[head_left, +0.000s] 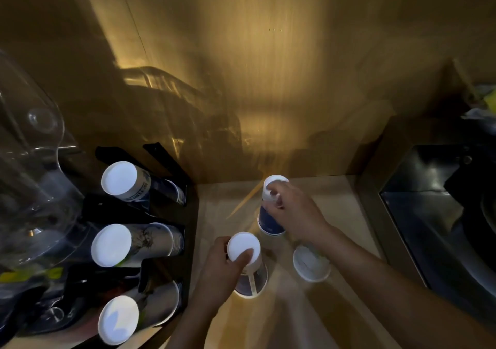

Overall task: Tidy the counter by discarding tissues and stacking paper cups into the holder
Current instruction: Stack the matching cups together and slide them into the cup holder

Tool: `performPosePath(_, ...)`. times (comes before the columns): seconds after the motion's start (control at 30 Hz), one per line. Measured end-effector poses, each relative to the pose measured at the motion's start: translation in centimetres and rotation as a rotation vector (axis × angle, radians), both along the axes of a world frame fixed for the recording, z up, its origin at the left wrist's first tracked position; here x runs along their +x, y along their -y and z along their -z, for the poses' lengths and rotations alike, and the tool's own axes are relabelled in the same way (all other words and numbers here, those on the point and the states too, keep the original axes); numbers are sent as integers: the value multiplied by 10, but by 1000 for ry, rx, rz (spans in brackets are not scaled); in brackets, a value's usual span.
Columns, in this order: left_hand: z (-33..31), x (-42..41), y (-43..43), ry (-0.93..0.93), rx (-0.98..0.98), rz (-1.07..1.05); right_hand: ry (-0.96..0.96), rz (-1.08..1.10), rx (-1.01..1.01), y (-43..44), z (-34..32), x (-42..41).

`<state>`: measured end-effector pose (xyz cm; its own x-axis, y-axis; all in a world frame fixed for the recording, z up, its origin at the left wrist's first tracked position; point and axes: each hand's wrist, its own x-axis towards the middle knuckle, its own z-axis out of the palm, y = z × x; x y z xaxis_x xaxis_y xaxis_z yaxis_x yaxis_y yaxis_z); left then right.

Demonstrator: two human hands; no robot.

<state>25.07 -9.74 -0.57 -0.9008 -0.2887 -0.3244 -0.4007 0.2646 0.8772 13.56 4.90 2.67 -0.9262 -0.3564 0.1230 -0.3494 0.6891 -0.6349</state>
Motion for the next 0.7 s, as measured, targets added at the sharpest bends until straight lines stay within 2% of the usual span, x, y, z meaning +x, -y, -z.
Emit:
performPosePath(0.07, 2, 0, 0, 66, 156, -48, 242, 8, -115, 6, 7, 18)
performPosePath(0.17, 5, 2, 0, 188, 351, -104, 739, 31, -262, 12, 21, 41)
performPosePath(0.27, 6, 6, 2, 247, 524, -116, 1044, 51, -403, 12, 33, 54)
performPosePath(0.4, 11, 10, 8, 277, 766, -305, 1185, 86, -587, 7, 41, 57)
performPosePath(0.5, 15, 17, 9, 301, 765, -386, 1158, 113, -634, 8, 47, 60)
performPosePath(0.63, 23, 27, 8, 353, 842, -258, 1180, 98, -584, 9, 54, 66)
performPosePath(0.7, 28, 30, 5, 282, 917, -212, 1249, 99, -631, 11, 60, 69)
